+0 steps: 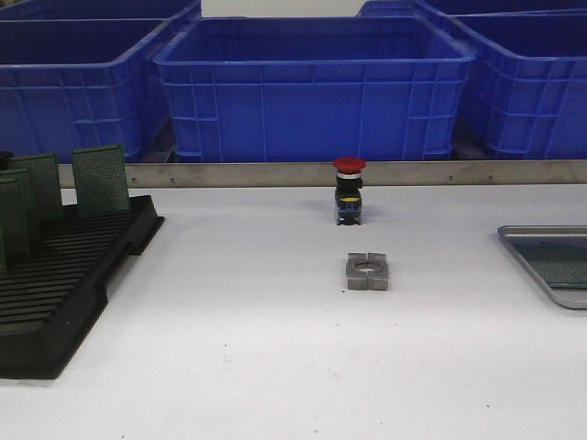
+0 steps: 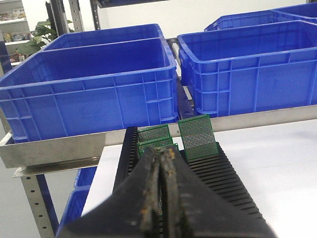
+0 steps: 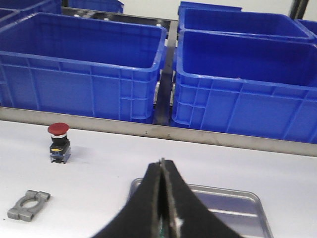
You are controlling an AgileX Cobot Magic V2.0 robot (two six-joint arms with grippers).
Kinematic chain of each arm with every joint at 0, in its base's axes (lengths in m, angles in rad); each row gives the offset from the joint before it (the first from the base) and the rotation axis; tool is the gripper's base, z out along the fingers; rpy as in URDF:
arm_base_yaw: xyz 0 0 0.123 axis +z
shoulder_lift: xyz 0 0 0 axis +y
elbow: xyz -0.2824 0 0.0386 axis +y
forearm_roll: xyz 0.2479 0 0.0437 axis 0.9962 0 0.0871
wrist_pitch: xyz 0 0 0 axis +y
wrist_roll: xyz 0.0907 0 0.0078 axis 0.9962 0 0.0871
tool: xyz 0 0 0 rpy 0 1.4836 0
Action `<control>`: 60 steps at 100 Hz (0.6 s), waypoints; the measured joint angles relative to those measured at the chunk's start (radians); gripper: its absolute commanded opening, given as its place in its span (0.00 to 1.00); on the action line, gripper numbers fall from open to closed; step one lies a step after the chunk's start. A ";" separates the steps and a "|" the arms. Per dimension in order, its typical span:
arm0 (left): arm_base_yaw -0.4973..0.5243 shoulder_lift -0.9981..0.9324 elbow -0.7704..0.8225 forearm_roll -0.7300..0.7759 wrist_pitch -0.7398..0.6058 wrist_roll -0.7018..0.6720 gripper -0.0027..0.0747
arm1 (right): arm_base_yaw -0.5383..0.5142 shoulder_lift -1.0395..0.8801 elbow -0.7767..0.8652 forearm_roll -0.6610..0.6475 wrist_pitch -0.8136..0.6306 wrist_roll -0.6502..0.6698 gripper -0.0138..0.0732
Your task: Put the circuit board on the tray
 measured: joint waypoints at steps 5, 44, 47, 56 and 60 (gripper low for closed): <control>0.000 0.000 0.000 0.000 0.000 0.000 0.01 | 0.005 -0.008 0.000 -0.135 0.000 0.119 0.08; 0.000 0.000 0.000 0.000 0.000 0.000 0.01 | 0.031 -0.188 0.111 -0.459 -0.033 0.447 0.08; 0.000 0.000 0.000 0.000 0.000 0.000 0.01 | 0.031 -0.205 0.129 -0.459 -0.036 0.447 0.08; 0.000 0.000 0.000 0.000 0.000 0.000 0.01 | 0.033 -0.235 0.184 -0.459 -0.052 0.447 0.08; 0.000 0.000 0.000 0.000 -0.001 0.000 0.01 | 0.033 -0.237 0.205 -0.458 -0.069 0.453 0.08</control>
